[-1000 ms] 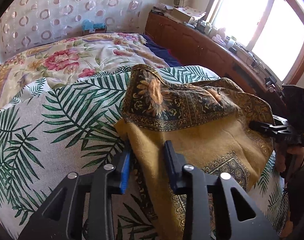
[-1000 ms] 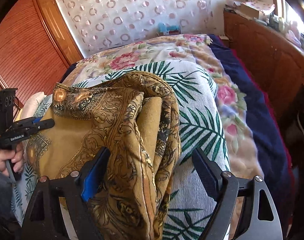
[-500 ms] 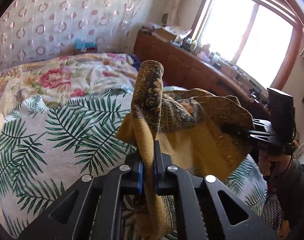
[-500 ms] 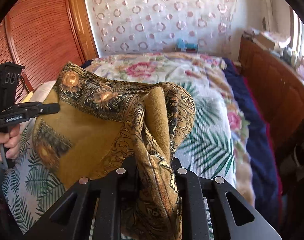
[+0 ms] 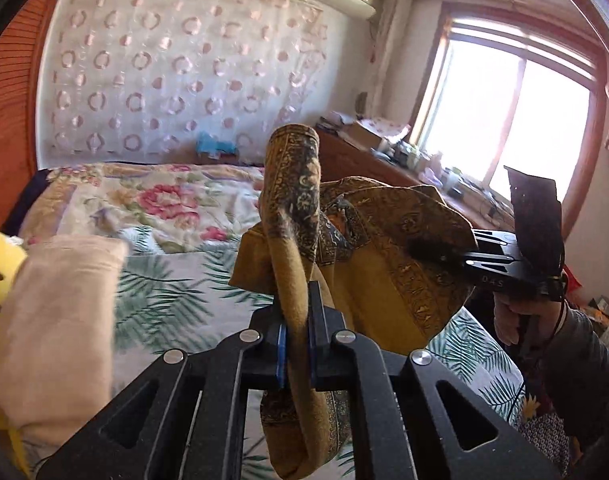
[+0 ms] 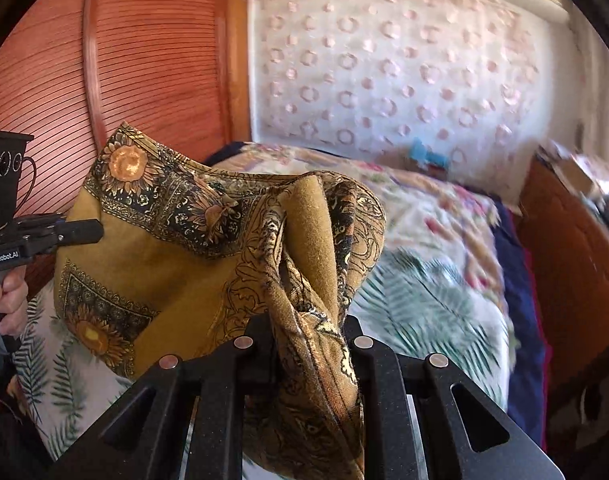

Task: Fold small clothes
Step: 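Lift the folded shirt with both grippers and carry it toward the yellow plush toy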

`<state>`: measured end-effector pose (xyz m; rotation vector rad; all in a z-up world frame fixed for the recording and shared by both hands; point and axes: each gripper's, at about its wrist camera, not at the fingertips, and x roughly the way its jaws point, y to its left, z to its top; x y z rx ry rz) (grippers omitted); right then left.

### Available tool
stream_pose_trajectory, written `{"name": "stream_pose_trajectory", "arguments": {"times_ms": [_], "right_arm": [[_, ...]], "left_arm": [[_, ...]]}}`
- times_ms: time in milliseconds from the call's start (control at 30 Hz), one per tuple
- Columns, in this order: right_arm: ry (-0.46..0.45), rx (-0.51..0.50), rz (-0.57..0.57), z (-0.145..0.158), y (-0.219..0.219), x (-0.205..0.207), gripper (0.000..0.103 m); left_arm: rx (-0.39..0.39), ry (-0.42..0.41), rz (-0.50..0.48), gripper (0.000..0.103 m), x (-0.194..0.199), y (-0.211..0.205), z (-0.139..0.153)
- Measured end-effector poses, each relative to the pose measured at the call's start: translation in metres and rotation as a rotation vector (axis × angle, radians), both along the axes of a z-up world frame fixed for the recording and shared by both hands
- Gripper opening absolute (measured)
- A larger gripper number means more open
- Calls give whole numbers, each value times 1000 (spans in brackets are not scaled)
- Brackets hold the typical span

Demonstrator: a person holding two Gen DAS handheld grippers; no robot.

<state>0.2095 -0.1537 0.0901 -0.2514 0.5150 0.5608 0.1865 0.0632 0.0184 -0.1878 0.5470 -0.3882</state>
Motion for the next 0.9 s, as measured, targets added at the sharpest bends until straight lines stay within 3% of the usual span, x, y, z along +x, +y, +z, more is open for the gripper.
{"name": "stream_pose_trajectory", "arguments": {"times_ms": [233, 467, 900], "right_arm": [[-52, -61, 144, 0, 84, 30, 16], [-111, -111, 269, -6, 141, 90, 16], [-186, -230, 398, -14, 224, 140, 16]], "left_arm": [[-16, -25, 158, 8, -17, 65, -3], [-46, -38, 283, 8, -29, 115, -18], [-136, 2, 323, 8, -41, 153, -50]]}}
